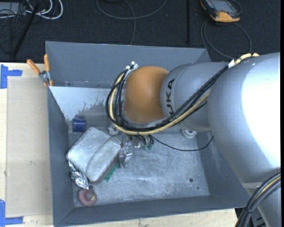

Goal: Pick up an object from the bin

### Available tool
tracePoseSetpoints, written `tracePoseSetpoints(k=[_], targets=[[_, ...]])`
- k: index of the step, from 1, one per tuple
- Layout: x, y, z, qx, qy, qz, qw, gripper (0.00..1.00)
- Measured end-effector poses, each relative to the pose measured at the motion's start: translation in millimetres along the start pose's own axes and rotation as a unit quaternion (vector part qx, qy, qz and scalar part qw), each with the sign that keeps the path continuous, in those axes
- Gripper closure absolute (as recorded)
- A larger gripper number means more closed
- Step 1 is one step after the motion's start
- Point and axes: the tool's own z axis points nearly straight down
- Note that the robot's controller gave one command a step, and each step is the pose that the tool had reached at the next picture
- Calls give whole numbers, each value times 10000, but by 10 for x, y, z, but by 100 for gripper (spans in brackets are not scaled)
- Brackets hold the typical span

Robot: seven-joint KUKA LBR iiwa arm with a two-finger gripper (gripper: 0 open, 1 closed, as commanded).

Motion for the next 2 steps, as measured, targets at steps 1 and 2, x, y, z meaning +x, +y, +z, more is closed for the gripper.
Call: tracePoseSetpoints(k=[1,2], targets=[[-11,0,-22,-1,-9,0,10000,100],[-66,81,-1468,-5,-10,113,9999,100]])
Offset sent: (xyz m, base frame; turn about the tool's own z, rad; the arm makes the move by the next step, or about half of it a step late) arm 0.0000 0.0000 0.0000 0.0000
